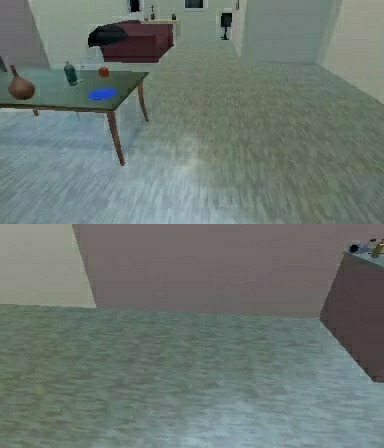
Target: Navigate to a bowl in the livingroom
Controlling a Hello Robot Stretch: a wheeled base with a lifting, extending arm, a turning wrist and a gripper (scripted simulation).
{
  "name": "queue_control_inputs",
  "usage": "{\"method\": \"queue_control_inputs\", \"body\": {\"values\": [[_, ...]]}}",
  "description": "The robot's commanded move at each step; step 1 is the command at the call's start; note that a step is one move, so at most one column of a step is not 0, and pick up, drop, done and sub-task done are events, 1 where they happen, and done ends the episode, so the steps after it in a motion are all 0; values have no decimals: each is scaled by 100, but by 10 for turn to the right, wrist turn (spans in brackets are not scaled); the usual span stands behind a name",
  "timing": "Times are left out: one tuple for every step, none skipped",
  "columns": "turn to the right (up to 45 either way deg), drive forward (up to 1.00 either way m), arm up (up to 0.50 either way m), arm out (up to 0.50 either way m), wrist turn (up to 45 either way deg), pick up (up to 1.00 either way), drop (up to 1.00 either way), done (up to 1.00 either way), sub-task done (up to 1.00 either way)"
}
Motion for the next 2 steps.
{"method": "queue_control_inputs", "body": {"values": [[0, 100, 0, 0, 0, 0, 0, 0, 0], [0, 100, 0, 0, 0, 0, 0, 0, 0]]}}
